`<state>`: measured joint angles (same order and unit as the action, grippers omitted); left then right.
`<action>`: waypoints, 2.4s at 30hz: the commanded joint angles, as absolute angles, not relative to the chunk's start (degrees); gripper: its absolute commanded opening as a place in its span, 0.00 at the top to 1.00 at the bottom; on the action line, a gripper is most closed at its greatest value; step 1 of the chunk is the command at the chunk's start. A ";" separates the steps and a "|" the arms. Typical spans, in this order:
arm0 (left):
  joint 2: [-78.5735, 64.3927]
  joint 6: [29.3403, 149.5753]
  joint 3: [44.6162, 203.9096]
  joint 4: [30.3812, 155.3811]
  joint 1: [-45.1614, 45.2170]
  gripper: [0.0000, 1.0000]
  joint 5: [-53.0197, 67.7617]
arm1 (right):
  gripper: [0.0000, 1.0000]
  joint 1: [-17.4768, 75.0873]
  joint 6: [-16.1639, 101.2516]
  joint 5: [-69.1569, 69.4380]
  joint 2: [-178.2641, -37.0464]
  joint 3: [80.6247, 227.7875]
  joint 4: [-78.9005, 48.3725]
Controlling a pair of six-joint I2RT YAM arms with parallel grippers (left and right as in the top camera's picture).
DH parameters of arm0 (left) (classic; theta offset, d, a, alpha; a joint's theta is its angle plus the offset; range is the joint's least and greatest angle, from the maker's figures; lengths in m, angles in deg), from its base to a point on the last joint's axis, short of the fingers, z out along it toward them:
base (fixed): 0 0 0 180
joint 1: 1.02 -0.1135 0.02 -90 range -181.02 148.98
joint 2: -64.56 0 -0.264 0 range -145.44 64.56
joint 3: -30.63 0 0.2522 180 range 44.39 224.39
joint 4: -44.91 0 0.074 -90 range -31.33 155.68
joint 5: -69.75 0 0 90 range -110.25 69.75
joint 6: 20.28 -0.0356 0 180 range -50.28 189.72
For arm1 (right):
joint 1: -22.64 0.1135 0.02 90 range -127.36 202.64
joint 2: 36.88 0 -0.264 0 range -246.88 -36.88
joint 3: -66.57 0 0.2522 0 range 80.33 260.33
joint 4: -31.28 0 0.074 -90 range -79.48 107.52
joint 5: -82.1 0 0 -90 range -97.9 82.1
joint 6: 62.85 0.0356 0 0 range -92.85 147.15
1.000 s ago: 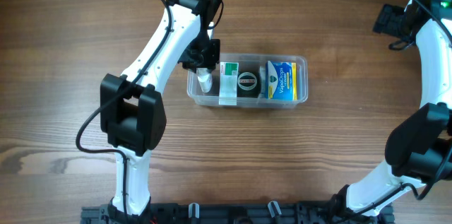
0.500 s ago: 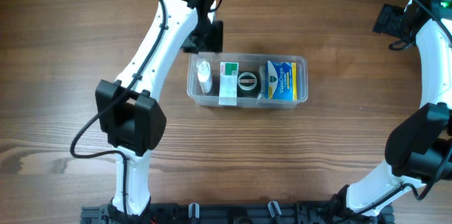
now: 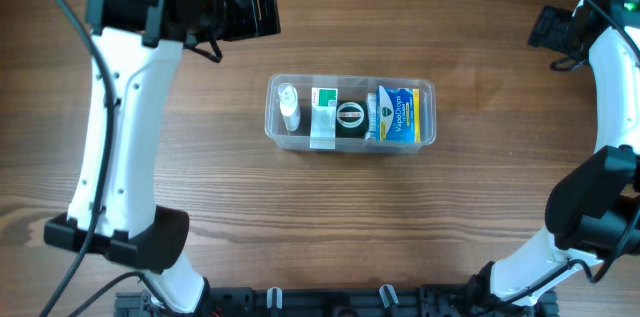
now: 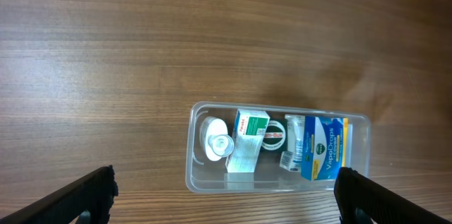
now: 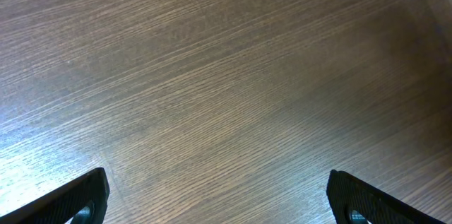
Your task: Pack container
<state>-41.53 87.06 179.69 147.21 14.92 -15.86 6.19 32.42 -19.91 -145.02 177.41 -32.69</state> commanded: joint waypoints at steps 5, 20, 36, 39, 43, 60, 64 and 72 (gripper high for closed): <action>-41.31 88.20 180.52 147.25 14.84 0.00 -15.60 | 0.00 6.06 33.25 -19.80 -145.54 177.25 -32.59; -32.81 81.71 173.38 151.10 14.81 0.00 -31.60 | 0.00 6.06 33.25 -19.80 -145.54 177.25 -32.56; 20.46 98.95 83.57 81.26 4.87 0.00 -31.91 | 0.00 6.06 33.23 -19.80 -145.57 177.25 -32.56; 24.85 98.98 75.15 71.58 3.65 0.00 -31.91 | 0.00 6.06 33.25 -19.80 -145.57 177.25 -32.59; 33.05 98.95 64.59 60.06 3.56 0.00 -31.93 | 0.00 6.06 33.23 -19.80 -145.54 177.25 -32.59; 59.89 98.93 47.11 53.72 3.56 0.00 -33.83 | 0.00 6.06 33.25 -19.80 -145.57 177.25 -32.56; 63.54 98.95 44.70 54.64 3.56 0.00 -33.74 | 0.00 6.06 33.23 -19.80 -145.54 177.25 -32.56; 64.41 98.95 44.70 59.56 3.58 0.00 -33.33 | 0.00 6.06 33.25 -19.80 -145.57 177.25 -32.56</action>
<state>63.76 98.58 45.05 57.68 4.04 -32.85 6.19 32.42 -19.91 -145.02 177.41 -32.59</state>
